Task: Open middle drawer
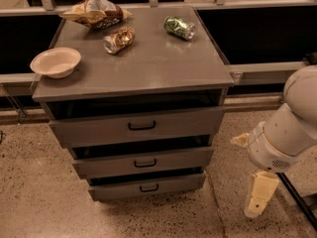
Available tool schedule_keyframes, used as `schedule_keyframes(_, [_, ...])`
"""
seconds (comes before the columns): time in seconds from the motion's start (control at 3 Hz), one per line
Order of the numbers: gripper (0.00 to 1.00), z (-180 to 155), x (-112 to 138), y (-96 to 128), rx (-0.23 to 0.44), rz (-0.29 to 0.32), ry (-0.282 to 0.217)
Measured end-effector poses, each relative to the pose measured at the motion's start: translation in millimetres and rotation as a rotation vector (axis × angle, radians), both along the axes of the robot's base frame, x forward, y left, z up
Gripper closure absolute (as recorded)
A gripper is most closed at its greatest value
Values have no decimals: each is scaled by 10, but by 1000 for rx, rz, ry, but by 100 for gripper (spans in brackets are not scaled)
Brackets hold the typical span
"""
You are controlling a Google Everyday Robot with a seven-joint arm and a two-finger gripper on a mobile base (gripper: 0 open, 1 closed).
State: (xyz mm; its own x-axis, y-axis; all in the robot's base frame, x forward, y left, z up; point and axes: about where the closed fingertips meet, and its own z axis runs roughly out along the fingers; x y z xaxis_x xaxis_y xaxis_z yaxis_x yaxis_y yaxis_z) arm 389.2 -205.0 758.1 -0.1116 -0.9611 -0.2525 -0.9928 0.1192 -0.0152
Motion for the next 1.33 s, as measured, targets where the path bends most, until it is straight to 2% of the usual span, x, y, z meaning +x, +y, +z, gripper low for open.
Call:
schedule_keyframes(0.33, [0,-86,164,29,-20,39,-67])
schedule_keyframes(0.67, [0,-613,872,235,-9,214,-205])
schedule_keyframes(1.0, [0,-1098,1161,415,95,278,-210])
schedule_keyframes(1.33, [0,-1133,1190,431,95,285,-213])
